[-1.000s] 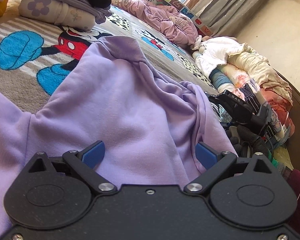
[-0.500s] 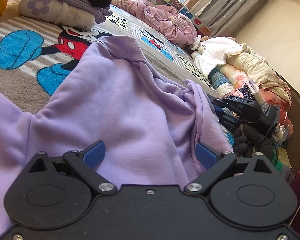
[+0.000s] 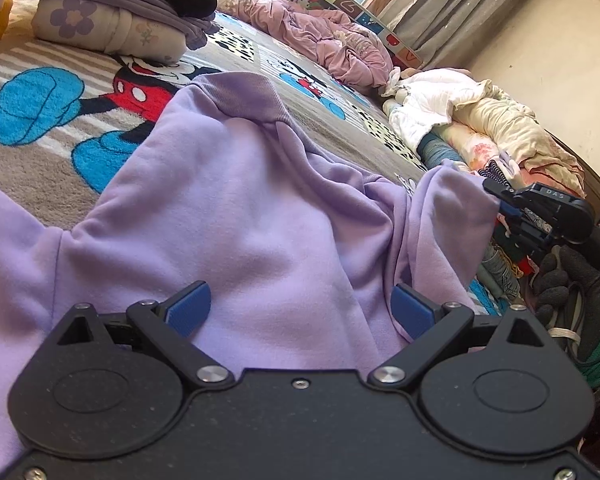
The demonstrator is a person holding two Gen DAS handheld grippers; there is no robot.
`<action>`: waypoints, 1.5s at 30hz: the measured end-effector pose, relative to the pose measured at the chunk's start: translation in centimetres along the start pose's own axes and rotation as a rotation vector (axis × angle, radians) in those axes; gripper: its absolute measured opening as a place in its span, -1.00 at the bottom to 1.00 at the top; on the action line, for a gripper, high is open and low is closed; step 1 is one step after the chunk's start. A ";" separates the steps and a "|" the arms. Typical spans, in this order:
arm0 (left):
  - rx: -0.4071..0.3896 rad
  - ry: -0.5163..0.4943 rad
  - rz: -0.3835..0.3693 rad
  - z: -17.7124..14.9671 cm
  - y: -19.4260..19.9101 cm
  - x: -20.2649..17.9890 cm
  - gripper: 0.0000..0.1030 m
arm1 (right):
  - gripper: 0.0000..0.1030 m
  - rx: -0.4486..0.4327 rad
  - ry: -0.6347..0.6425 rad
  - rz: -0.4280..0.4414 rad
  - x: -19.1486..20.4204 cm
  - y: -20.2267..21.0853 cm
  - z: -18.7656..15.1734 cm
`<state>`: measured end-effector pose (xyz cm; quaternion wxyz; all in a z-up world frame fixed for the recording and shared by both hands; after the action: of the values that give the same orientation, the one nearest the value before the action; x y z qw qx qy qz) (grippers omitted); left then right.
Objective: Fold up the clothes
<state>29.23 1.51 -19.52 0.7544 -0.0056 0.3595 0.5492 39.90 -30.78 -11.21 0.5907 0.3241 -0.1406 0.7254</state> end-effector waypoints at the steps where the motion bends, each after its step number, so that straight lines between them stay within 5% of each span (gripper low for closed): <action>1: 0.000 -0.003 0.001 0.0 0.0 0.0 0.89 | -0.76 -0.010 0.006 -0.006 -0.1 0.6 0.5; 17: 0.001 -0.051 0.016 -0.4 -0.1 -0.3 0.89 | -0.76 -0.148 0.026 -0.125 -4.4 10.0 6.8; 40: -0.001 -0.104 0.029 -0.9 0.1 -0.7 0.89 | -0.95 -0.227 -0.058 -0.326 -12.7 20.9 5.9; 43: -0.002 -0.112 0.032 -1.0 0.2 -0.7 0.89 | -0.85 -0.198 -0.077 -0.343 -13.5 20.4 4.5; 45: -0.002 -0.117 0.034 -1.0 0.2 -0.8 0.89 | -0.57 -0.177 -0.093 -0.352 -14.0 19.6 3.6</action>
<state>28.38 0.55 -19.79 0.7646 0.0318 0.3143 0.5618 23.69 -48.79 -13.87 0.7274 0.3237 -0.1719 0.5801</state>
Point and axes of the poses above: each gripper's, at about its wrist camera, not at the fingertips, and y roughly against the way its jaws point, x to its left, z to its top, the point moved 9 cm from there along -y, roughly the way its jaws point, and after that the axes turned 11 degrees about -x, right-handed, at the moved point
